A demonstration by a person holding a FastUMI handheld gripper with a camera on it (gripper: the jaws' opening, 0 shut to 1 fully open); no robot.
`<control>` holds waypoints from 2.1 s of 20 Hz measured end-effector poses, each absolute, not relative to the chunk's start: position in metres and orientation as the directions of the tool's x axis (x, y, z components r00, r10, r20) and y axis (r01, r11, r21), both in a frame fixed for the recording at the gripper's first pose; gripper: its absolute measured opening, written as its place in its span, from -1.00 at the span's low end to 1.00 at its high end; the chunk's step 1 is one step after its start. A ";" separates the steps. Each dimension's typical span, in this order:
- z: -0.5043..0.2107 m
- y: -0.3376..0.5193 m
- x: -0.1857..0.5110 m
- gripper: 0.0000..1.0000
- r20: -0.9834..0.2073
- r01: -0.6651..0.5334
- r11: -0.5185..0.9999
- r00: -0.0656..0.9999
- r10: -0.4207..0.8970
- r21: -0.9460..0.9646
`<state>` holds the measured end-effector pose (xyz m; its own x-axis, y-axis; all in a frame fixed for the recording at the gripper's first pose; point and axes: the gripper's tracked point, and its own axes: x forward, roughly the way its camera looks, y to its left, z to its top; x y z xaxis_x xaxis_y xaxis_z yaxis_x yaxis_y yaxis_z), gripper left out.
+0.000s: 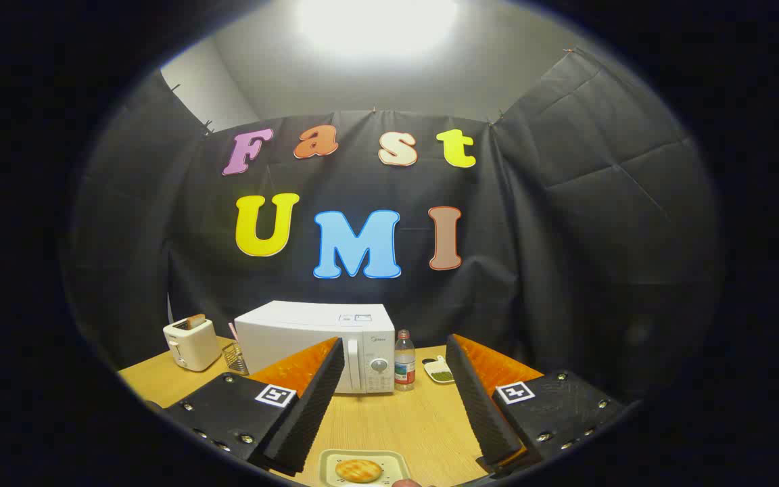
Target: Open the microwave, put the food inside, and close the microwave door.
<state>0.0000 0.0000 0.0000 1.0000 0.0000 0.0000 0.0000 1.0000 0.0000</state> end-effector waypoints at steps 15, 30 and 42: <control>0.014 -0.004 0.010 0.84 0.033 -0.053 0.998 0.998 0.052 0.034; -0.003 0.018 0.080 0.84 0.022 -0.142 0.988 0.990 0.141 0.058; -0.061 0.047 0.187 0.84 -0.064 -0.204 0.977 0.976 0.208 0.059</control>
<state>0.1867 0.0467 -0.0613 0.9761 0.2079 -0.0637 -0.2042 0.9771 0.0590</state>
